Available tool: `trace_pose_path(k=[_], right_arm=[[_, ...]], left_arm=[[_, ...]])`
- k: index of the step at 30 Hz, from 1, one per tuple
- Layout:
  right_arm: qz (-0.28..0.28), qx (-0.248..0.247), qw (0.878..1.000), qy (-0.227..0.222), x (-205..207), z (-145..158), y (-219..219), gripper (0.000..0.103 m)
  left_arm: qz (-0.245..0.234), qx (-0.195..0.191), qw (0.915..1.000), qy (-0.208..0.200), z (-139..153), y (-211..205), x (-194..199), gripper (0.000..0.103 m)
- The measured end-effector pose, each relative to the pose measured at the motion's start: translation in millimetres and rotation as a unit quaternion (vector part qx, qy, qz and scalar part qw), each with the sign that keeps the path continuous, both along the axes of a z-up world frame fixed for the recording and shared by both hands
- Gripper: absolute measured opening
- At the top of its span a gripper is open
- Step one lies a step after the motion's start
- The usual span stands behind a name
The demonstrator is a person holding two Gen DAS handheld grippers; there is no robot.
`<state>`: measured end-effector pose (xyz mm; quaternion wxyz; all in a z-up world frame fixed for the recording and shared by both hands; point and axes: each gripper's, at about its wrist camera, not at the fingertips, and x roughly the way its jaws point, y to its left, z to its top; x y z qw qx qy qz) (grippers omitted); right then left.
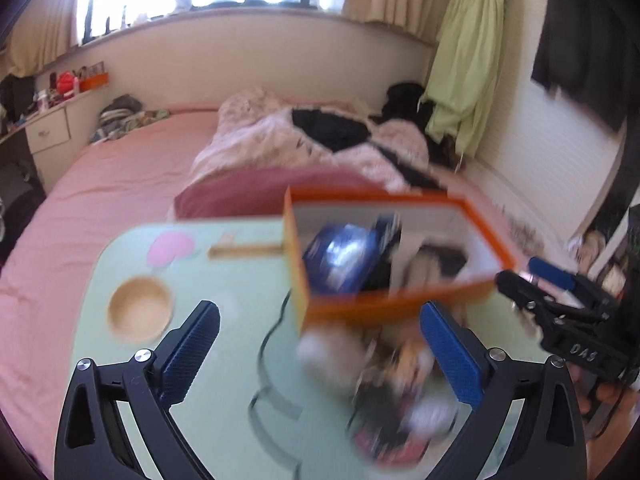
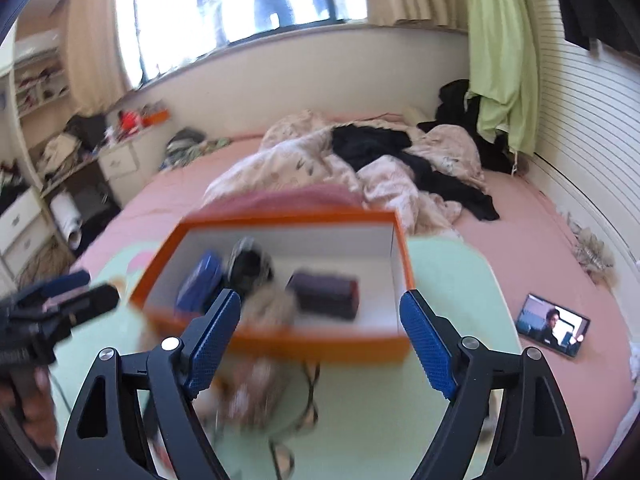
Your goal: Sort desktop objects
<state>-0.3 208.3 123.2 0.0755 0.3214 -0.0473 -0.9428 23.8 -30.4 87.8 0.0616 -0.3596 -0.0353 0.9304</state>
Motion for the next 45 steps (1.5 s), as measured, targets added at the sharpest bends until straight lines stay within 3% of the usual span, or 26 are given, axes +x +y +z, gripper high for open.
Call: trace_pose_path(k=[7,11,14,16,45], right_arm=[[0.041,0.029,0.997,-0.054,53,-39,-11,0.082],[0.054,0.046,0.994,-0.083,64,-62,-16,0.082],[0.049,0.059,0.992,-0.103,61,-77,-19,0.087],[0.055,0.071,0.99,-0.107,59,-80,-23,0.103],[0.074,0.073,0.99,-0.094,61,-83,-25,0.103]], left_arm=[[0.011,-0.065,0.9968,-0.046,-51,-6,45,0.101],[0.018,-0.077,0.9941,-0.074,-81,-8,50,0.103],[0.035,-0.071,0.995,-0.061,-82,-13,54,0.103],[0.035,-0.07,0.9954,-0.056,-83,-14,55,0.103],[0.037,-0.069,0.9955,-0.053,-82,-15,52,0.103]])
